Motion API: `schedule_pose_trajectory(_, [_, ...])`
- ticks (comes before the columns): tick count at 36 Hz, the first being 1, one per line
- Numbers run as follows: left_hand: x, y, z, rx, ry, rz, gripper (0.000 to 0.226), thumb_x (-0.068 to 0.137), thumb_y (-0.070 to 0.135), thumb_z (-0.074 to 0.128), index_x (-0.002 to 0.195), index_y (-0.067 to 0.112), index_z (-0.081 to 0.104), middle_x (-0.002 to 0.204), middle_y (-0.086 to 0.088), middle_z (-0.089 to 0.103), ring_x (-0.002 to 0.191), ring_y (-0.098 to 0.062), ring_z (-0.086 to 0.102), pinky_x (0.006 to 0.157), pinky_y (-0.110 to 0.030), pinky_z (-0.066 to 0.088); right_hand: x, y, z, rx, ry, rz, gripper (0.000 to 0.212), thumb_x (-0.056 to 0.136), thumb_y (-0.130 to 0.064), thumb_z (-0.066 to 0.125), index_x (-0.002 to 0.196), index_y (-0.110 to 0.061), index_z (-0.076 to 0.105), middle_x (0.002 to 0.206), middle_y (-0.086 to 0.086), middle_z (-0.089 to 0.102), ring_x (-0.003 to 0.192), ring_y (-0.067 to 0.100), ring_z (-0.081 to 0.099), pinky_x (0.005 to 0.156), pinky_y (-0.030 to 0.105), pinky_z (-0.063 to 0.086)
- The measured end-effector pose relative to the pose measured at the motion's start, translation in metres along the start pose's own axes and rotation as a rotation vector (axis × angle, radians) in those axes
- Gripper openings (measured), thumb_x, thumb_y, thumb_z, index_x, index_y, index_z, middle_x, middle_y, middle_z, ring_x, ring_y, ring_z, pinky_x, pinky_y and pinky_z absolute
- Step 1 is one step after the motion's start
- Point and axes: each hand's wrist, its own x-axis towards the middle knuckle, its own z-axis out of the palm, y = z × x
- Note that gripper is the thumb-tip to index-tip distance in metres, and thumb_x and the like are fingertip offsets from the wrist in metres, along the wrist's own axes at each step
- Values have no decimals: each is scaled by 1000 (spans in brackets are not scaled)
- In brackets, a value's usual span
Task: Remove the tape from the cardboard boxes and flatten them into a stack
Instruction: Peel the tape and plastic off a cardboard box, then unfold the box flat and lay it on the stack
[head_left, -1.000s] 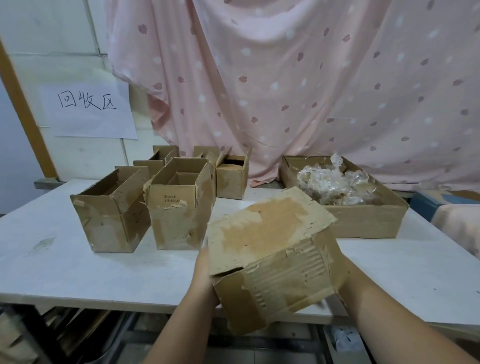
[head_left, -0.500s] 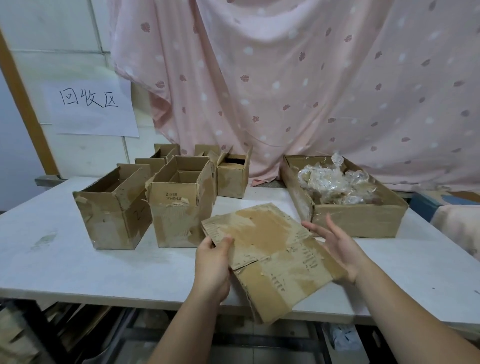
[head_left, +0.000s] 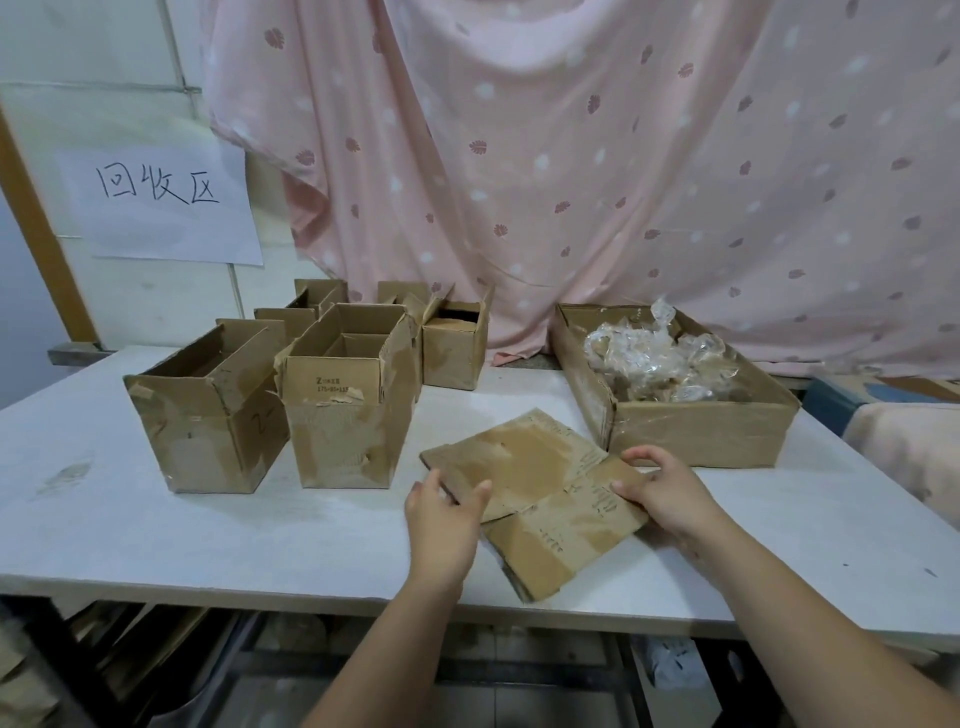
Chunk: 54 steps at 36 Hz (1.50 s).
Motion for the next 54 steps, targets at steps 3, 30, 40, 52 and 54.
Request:
schedule_pose_trajectory(3, [-4,1,1,233,-63,101,54,87,45,61,133,19,51,152,0,20,136,-17,33,105,-25,31,-1,2,11,-55,80,-18,27,85,-17,66,104,-35,58,108,0,66,89,23,65,82,45,55])
schedule_pose_trajectory(30, [20,25,-27,939,192,659,46,95,34,46,139,21,42,149,0,34,142,-21,18,115,-35,15,-28,5,50,-823,-14,-515,43,98,-41,42,139,-27,44,145,-9,42,134,12,32,109,24,21])
schedule_pose_trajectory(40, [64,78,-96,1163,292,512,75,83,54,58,145,27,26,152,0,26,145,-28,2,113,-56,-2,-35,-30,65,-714,92,-643,45,94,-45,46,137,-31,43,135,-10,43,130,10,31,106,28,32])
schedule_pose_trajectory(52, [42,84,-114,1079,211,538,14,84,47,62,85,34,58,95,13,45,116,-24,39,104,-56,27,-45,-64,89,-499,-37,-669,40,94,-34,52,134,-30,46,134,-9,44,128,9,34,106,27,29])
schedule_pose_trajectory(54, [36,86,-120,888,273,564,12,81,43,68,73,39,60,91,15,47,114,-25,40,102,-54,32,-46,-66,92,-419,-38,-648,38,93,-33,54,131,-31,48,133,-10,46,126,9,38,107,30,32])
